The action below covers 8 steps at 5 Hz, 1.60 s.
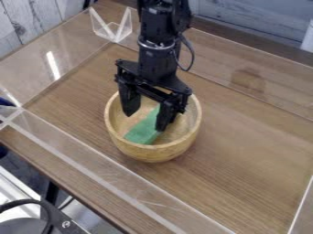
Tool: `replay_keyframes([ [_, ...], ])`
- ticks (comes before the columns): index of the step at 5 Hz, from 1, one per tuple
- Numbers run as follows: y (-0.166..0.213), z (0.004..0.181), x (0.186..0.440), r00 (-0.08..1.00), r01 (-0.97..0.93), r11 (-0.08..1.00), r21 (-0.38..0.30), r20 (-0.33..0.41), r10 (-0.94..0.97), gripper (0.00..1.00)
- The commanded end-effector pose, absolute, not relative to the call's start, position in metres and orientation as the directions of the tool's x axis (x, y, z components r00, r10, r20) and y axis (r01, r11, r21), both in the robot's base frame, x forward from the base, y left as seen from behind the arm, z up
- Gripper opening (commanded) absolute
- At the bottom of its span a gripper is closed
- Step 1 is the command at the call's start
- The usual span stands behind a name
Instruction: Remove the green block from inside the brown bowl and put it on the table
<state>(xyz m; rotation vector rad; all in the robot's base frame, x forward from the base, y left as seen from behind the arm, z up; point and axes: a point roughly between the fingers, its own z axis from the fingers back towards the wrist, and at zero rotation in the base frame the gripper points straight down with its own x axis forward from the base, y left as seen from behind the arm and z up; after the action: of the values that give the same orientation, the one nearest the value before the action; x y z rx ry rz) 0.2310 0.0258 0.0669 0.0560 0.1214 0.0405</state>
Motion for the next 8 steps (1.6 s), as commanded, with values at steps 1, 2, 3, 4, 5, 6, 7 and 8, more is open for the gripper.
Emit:
replay_keyframes([
  [1,0.028,0.075,0.238,0.997,-0.037,0.997,0.07,-0.07,0.042,1.0],
  [2,0.028,0.073,0.238,0.996,-0.04,0.997,0.071,-0.07,0.045,1.0],
  [3,0.028,0.071,0.238,0.996,-0.045,0.996,0.073,-0.071,0.05,1.0],
  [4,0.028,0.071,0.238,0.996,-0.049,0.996,0.075,-0.071,0.054,1.0],
  [5,0.027,0.072,0.238,0.996,-0.051,0.996,0.075,-0.069,0.056,1.0],
  [6,0.028,0.065,0.238,0.995,-0.055,0.996,0.075,-0.08,0.061,1.0],
  [7,0.029,0.057,0.239,0.994,-0.06,0.995,0.074,-0.092,0.067,1.0],
  [8,0.03,0.051,0.239,0.992,-0.064,0.995,0.075,-0.103,0.072,1.0],
])
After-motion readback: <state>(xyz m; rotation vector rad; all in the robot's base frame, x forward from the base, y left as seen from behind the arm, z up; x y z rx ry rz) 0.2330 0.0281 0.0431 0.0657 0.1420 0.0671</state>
